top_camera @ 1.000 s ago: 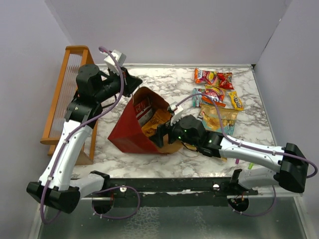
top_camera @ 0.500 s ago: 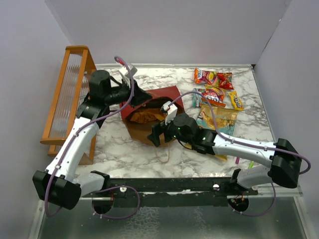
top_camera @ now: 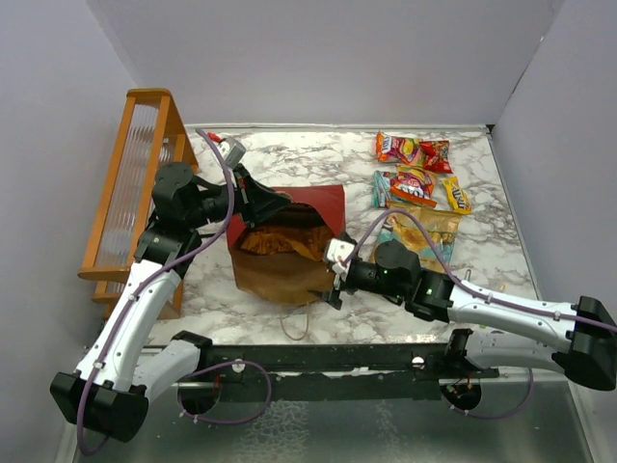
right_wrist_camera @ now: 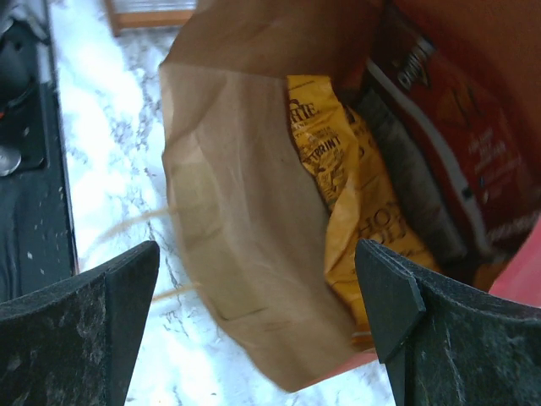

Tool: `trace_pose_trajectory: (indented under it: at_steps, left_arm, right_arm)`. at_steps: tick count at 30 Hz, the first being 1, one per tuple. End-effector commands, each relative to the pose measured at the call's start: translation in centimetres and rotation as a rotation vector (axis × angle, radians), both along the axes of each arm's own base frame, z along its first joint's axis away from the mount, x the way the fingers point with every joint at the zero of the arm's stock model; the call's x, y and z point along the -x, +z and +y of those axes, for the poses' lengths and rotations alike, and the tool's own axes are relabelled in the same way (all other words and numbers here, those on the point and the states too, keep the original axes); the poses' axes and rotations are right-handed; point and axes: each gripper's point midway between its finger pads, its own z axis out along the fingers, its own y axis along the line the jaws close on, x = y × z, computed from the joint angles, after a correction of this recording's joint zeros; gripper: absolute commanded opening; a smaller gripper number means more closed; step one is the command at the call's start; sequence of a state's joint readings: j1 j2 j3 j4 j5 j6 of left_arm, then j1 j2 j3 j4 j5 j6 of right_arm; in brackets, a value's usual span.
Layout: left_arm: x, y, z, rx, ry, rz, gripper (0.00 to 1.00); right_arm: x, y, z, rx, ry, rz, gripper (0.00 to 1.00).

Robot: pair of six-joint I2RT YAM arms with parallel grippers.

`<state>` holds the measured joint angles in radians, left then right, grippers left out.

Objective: Take the snacks out of the paper bag
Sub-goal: Take out the snack from the paper bag.

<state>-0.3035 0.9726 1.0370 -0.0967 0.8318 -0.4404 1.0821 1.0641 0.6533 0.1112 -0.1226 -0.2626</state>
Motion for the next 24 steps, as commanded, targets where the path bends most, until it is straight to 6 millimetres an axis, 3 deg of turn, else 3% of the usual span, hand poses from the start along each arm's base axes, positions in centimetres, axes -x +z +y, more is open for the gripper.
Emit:
trace_pose_trajectory:
  at_steps: [1, 10, 17, 21, 24]
  left_arm:
    - [-0.3, 2.4, -0.1, 0.045, 0.018, -0.037, 0.0]
    - [-1.2, 1.9, 0.0, 0.049, 0.053, -0.001, 0.0]
    - [-1.0, 2.0, 0.3, 0.07, 0.076, -0.005, 0.0]
    - [-0.8, 1.9, 0.3, 0.076, 0.071, -0.007, 0.0]
    - [-0.7, 1.8, 0.2, 0.073, 0.066, -0.002, 0.0]
  right_arm:
    - [0.8, 1.6, 1.2, 0.04, 0.155, -0.297, 0.99]
    - [0.3, -0.6, 5.7, 0.197, 0.209, -0.464, 1.0]
    - [-6.9, -3.7, 7.4, 0.379, -0.112, -0.52, 0.93]
    - [-9.5, -6.2, 8.7, 0.455, -0.161, -0.541, 0.92]
    - [-12.2, -7.4, 8.5, 0.506, -0.207, -0.551, 0.89]
